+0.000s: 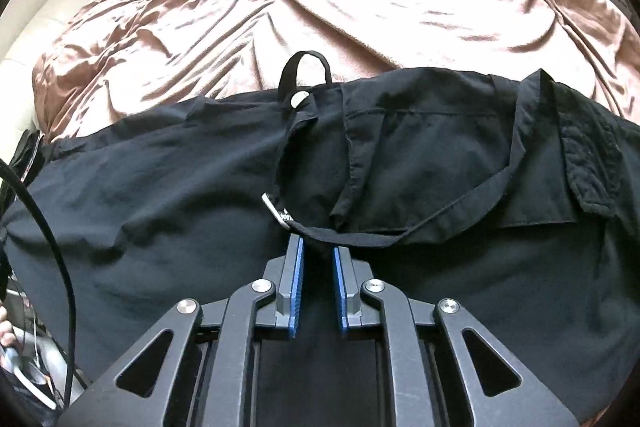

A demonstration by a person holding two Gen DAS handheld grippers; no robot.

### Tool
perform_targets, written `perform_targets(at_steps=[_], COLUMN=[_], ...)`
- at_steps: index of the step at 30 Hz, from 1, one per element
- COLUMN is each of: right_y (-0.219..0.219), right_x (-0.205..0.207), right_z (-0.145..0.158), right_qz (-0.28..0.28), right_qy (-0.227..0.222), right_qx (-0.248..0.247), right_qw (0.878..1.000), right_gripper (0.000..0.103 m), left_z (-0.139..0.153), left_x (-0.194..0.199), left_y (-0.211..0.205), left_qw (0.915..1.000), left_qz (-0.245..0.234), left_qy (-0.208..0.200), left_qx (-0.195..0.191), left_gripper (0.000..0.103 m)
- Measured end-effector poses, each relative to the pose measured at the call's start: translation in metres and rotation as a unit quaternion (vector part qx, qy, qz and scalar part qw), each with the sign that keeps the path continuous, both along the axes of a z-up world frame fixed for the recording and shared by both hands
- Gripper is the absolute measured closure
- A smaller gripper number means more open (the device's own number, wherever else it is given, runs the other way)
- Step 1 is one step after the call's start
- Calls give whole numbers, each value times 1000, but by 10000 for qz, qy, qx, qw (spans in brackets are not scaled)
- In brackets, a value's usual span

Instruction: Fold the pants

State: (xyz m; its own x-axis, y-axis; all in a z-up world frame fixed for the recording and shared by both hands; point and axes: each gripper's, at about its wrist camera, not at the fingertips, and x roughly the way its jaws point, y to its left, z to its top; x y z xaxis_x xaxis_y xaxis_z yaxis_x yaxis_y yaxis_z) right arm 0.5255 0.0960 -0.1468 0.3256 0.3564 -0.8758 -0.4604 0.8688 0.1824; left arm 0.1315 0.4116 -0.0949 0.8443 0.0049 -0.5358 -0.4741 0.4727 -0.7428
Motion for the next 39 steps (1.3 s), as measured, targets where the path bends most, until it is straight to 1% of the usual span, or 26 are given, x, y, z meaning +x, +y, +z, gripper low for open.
perform_targets(at_steps=[4, 6, 10, 15, 21, 26, 31, 37, 39], right_y=[-6, -9, -21, -30, -43, -53, -74, -112, -125], right_x=[-13, -27, -46, -68, -91, -105, -112, -117, -120], right_z=[-1, -3, -2, -3, -4, 0, 10, 34, 41], right_qz=[178, 320, 362, 442, 425, 385, 238, 42, -19], right_qy=[157, 165, 300, 445, 464, 504, 436, 141, 27], right_qx=[2, -53, 67, 181, 239, 407, 692, 1095, 1178], right_qw=[9997, 9993, 9989, 9979, 9977, 9972, 9964, 9939, 9930], right_gripper=[92, 92, 92, 92, 92, 92, 92, 92, 92], left_z=[16, 26, 47, 80, 118, 152, 188, 236, 249], left_x=[5, 8, 15, 30, 49, 66, 87, 110, 118], left_y=[-3, -5, -11, -24, -45, -66, -94, -139, -153], left_qw=[9999, 9996, 9988, 9967, 9923, 9861, 9773, 9626, 9574], left_qz=[-72, -101, -206, -440, -770, -1082, -1452, -1892, -2049], left_qy=[-117, -205, -381, -486, -630, -815, -964, -1213, -1313], left_qx=[93, 149, 230, 476, 734, 966, 1208, 1513, 1558], left_gripper=[95, 95, 95, 95, 95, 95, 95, 95, 95])
